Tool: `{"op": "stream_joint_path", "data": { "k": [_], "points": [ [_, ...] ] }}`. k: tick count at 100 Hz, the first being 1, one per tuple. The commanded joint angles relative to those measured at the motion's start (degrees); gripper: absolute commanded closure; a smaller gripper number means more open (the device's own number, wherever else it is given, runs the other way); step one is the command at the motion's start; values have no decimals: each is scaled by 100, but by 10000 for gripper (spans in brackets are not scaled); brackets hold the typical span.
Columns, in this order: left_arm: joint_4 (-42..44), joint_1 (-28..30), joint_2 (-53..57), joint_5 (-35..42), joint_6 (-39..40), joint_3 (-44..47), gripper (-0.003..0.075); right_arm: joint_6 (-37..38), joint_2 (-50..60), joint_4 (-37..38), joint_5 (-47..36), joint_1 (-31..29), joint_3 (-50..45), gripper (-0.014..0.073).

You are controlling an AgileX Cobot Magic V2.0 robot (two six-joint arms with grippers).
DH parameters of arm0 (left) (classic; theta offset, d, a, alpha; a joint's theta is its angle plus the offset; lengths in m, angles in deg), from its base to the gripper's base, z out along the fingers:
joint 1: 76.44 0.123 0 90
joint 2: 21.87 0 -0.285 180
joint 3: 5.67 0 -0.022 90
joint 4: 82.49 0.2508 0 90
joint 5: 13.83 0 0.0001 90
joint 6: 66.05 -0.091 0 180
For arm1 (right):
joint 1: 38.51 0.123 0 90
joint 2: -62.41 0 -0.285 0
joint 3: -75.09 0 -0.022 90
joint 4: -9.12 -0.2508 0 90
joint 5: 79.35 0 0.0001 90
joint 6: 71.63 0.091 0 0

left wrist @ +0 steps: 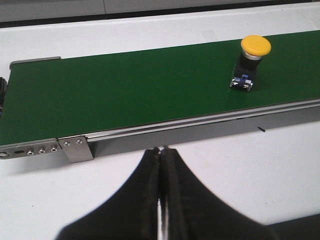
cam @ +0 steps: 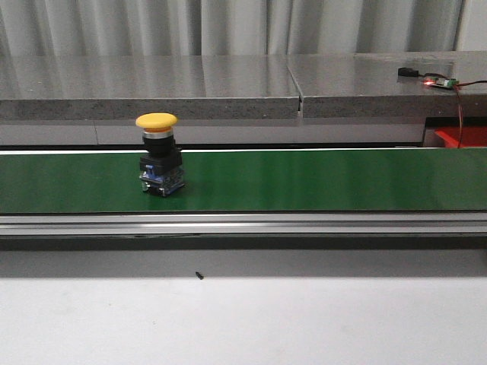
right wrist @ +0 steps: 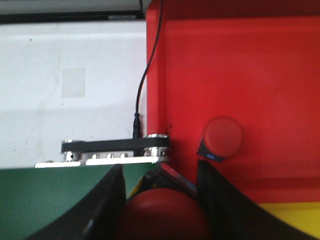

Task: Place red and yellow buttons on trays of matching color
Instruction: 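Lower the red button into the red tray and open the right gripper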

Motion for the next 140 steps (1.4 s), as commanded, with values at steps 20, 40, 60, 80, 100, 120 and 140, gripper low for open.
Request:
{"op": "stream_joint_path", "data": {
  "k": [20,40,60,80,100,120,140],
  "points": [
    [-85,-42,-37,353,41,-155,739,-4,-970,-150,-402,-67,1326,412],
    [-85,-42,-37,353,41,-155,739,-4,-1812,-155,-535,-67,1964,412],
    [-85,-42,-37,353,41,-155,739,39,-2461,-155,-372,-67,2512,412],
    [-85,-42,-37,353,41,-155,739,39,-2772,-155,-352,-67,2628,412],
    [-85,-42,-37,353,41,-155,739,39,-2891,-155,-288,-67,2628,390],
    [-85,-42,-37,353,41,-155,739,39,-2877,-155,-286,-67,2695,83],
    [-85,-42,-37,353,41,-155,739,39,-2685,-225,-233,-67,2695,25]
  ]
}}
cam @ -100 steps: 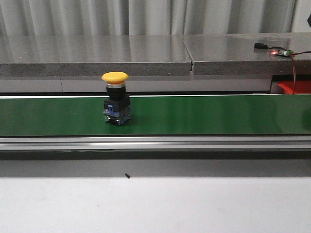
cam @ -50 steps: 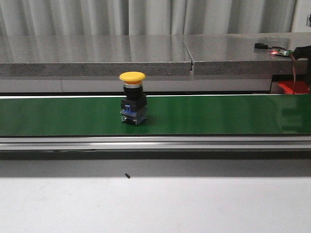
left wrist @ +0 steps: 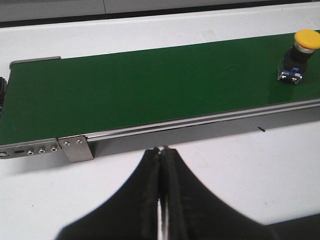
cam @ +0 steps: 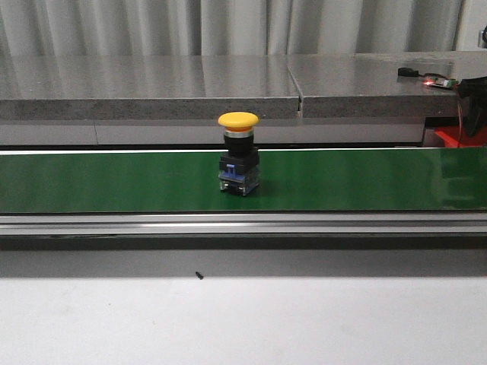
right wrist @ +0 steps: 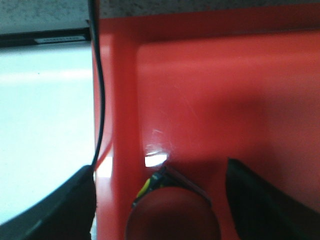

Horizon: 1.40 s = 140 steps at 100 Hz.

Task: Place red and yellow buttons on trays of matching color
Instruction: 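Lower the red button into the red tray and open the right gripper, then move the right gripper above the yellow button on the belt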

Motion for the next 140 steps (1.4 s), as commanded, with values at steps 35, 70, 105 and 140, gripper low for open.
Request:
{"op": "stream_joint_path", "data": {
  "k": [35,70,105,140],
  "points": [
    [-85,-42,-37,353,41,-155,739,-12,1543,-365,15,159,-266,25],
    [-85,-42,-37,353,41,-155,739,-53,2845,-271,-118,759,-1440,25],
    [-85,-42,-37,353,41,-155,739,-53,4059,-316,-358,1244,-2979,25],
    [-85,-42,-37,353,41,-155,739,-220,4329,-542,271,1694,-3581,59]
  ]
}}
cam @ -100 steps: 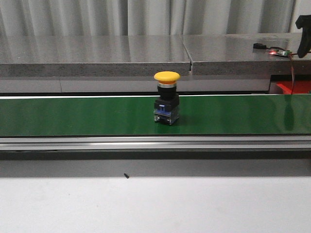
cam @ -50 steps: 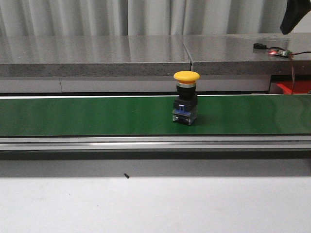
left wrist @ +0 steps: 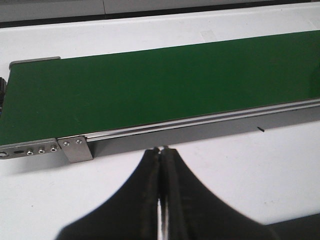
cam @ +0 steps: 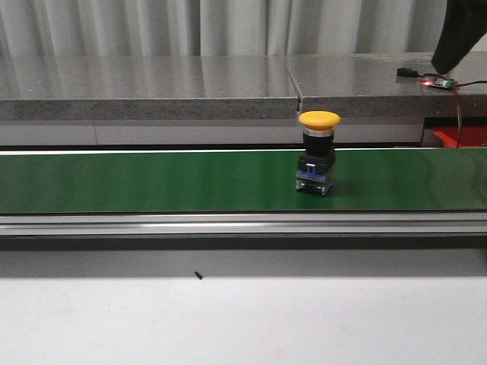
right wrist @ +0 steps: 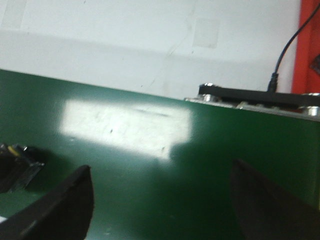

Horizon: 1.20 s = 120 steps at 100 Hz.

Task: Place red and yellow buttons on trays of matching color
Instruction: 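Move the right gripper above the yellow button on the belt, then grasp the yellow button off the belt with the right gripper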

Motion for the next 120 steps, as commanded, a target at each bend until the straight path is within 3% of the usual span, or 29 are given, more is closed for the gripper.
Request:
{"op": "stream_joint_path", "data": {
  "k": [1,42,62,84,96,110,120],
  "points": [
    [-85,-42,-37,353,41,-155,739,-170,241,-147,-90,149,1,65],
    [-85,-42,-37,353,41,-155,739,-792,211,-189,-7,805,-518,102],
    [-85,-42,-37,353,41,-155,739,-1472,52,-594,82,1032,-563,-73],
    [-85,-42,-37,353,41,-155,739,-1621,-115,-677,-749,1125,-556,-27],
    [-85,-42,-37,353,41,-155,739,-1621,-286,-705,-969,1125,-556,62],
    [-85,-42,-37,353,41,-155,739,-1621,-363,-872,-989,1125,-564,354],
    [-85,-42,-37,353,41,-155,739,-1617,-350,-925,-1080,1125,-564,492]
  ]
}}
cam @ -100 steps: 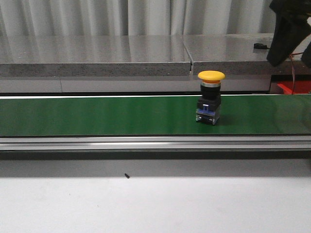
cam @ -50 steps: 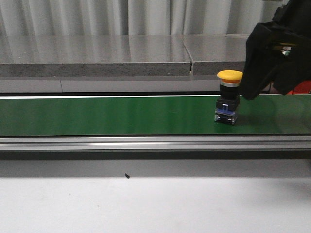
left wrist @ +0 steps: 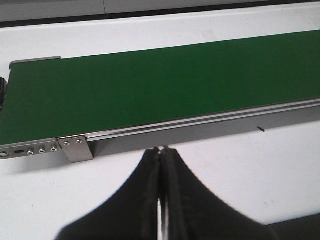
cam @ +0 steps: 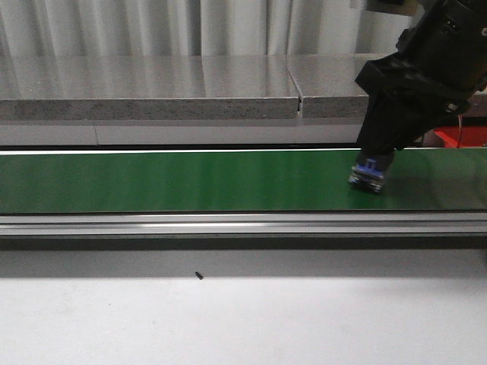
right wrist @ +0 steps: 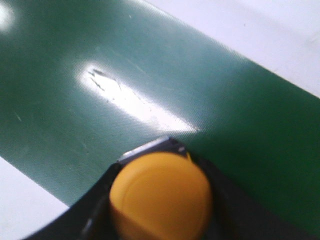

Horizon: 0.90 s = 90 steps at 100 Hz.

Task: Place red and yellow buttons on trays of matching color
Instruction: 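Grasp the yellow button off the belt with the right gripper, then lower the yellow button into the yellow tray and open the right gripper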

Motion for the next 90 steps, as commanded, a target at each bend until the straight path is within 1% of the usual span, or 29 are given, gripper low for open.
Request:
{"op": "stream_joint_path", "data": {
  "k": [1,5,24,41,49,62,74,90],
  "points": [
    [-85,-42,-37,353,41,-155,739,-49,224,-236,-242,1,132,498],
    [-85,-42,-37,353,41,-155,739,-49,249,-247,-236,1,132,517],
    [-85,-42,-37,353,41,-155,739,17,667,-275,-240,-26,5,515],
    [-85,-42,-37,353,41,-155,739,31,1188,-275,-174,-362,-319,515],
    [-85,-42,-37,353,41,-155,739,71,1439,-275,-97,-668,-545,515],
    [-85,-42,-37,353,41,-155,739,194,1925,-275,-13,-1326,-890,515],
    [-85,-42,-37,353,41,-155,739,255,2212,-252,22,-2072,-1100,515],
    [-85,-42,-37,353,41,-155,739,267,2263,-201,215,-3021,-1140,515]
  ]
}}
